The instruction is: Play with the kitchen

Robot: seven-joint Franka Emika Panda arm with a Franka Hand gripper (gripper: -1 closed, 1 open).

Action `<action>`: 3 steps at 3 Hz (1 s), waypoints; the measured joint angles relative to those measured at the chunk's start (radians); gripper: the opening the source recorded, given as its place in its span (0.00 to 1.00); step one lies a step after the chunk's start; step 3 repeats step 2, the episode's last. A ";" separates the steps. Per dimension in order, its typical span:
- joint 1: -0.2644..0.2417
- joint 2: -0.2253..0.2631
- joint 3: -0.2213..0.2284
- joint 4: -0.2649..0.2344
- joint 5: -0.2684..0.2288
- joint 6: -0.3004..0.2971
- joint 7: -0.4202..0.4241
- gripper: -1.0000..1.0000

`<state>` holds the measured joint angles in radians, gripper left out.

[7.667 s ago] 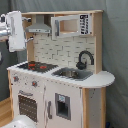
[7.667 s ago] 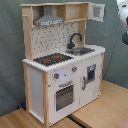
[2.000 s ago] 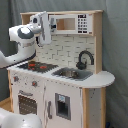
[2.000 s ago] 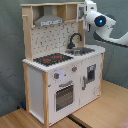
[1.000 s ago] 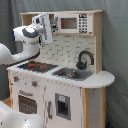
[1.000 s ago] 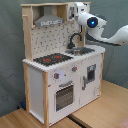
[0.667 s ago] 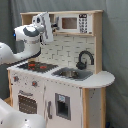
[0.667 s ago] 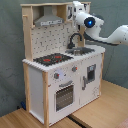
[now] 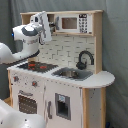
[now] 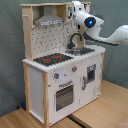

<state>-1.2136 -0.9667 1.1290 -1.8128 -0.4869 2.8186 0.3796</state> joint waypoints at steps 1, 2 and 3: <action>0.046 0.000 -0.037 -0.001 0.000 -0.016 -0.064 1.00; 0.080 0.000 -0.052 -0.005 0.000 -0.049 -0.151 1.00; 0.080 0.000 -0.052 -0.005 0.000 -0.049 -0.151 1.00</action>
